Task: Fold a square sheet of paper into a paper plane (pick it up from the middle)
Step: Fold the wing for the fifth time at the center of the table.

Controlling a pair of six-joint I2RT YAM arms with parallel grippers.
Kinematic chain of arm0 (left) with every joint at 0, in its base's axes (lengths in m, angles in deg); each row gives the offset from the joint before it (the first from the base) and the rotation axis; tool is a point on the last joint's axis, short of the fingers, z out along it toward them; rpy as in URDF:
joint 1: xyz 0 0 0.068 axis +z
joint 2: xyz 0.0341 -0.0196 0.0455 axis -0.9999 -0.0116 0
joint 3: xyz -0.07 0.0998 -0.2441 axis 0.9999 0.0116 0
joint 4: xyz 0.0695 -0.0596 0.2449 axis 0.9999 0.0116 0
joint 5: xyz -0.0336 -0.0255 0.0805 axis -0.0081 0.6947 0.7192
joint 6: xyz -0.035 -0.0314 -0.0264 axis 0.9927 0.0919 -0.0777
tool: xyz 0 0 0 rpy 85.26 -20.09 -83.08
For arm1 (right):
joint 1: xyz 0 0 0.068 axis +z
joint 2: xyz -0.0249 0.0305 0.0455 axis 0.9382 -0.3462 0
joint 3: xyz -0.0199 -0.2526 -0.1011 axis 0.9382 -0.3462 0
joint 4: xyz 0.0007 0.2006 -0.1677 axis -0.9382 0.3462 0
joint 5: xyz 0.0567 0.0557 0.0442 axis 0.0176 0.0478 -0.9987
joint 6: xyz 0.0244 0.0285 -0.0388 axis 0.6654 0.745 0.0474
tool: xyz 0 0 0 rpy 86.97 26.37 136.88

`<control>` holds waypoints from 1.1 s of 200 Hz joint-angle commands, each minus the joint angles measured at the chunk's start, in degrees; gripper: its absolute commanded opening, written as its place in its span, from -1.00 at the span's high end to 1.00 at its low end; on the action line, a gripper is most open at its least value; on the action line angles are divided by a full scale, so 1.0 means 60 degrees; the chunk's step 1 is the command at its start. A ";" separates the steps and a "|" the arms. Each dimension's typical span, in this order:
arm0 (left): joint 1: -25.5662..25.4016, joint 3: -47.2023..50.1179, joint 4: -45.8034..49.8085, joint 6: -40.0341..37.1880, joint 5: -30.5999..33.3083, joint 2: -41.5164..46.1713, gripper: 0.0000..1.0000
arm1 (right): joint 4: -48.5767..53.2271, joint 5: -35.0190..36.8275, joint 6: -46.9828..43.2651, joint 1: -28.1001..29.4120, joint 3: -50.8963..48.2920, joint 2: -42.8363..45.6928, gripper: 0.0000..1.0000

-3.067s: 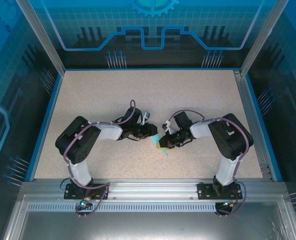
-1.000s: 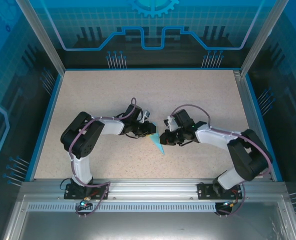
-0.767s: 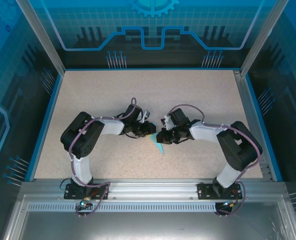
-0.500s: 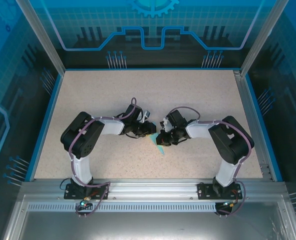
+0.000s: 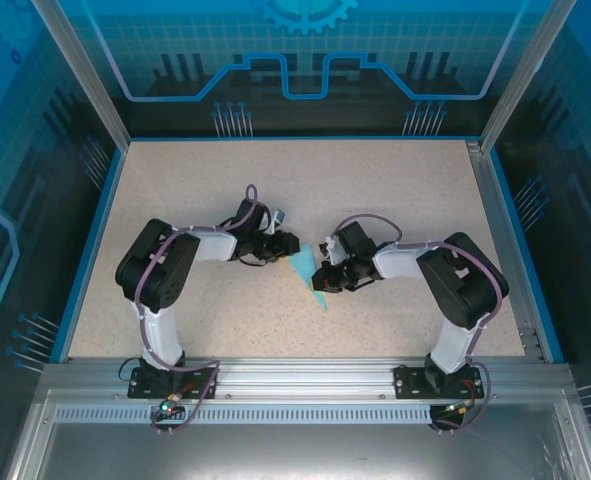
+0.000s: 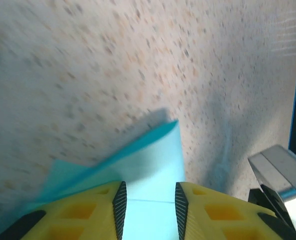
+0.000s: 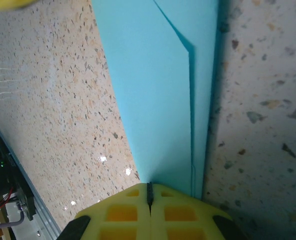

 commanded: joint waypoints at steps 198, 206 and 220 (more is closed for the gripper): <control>-0.0592 0.0611 0.0146 0.0887 -0.0025 0.1689 0.31 | 0.0668 0.0448 0.0831 0.0112 -0.0367 -0.0455 0.96; -0.0716 0.0591 0.0109 0.0931 0.0004 0.1570 0.31 | 0.0660 0.0441 0.0843 0.0118 -0.0374 -0.0451 0.95; -0.0866 0.0566 0.0019 0.0998 0.0015 0.1345 0.31 | 0.0660 0.0462 0.0823 0.0120 -0.0412 -0.0448 0.95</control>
